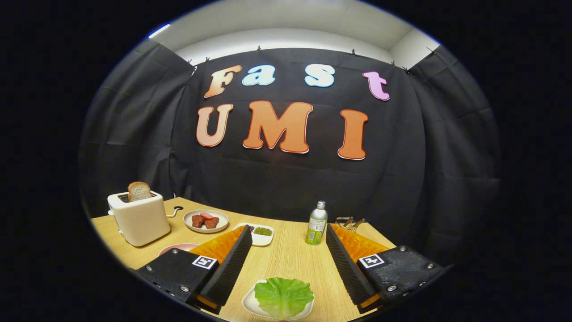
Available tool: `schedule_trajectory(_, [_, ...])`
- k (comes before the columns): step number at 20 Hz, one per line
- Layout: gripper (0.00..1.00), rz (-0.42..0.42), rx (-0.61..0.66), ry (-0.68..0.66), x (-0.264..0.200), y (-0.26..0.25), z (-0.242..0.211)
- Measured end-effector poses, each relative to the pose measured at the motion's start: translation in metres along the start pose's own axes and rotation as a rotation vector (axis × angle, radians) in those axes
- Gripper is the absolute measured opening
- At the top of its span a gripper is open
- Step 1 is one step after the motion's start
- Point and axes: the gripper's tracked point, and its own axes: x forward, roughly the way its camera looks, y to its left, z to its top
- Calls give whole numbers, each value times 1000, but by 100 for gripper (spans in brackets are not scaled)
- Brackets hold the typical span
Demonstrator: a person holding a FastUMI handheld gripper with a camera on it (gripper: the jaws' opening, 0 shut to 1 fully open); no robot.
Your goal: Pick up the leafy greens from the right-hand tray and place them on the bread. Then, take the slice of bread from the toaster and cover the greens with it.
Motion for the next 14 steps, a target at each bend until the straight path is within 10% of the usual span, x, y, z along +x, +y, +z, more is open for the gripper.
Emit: schedule_trajectory(14, [99, 132, 0, 440, 23, 6, -76])
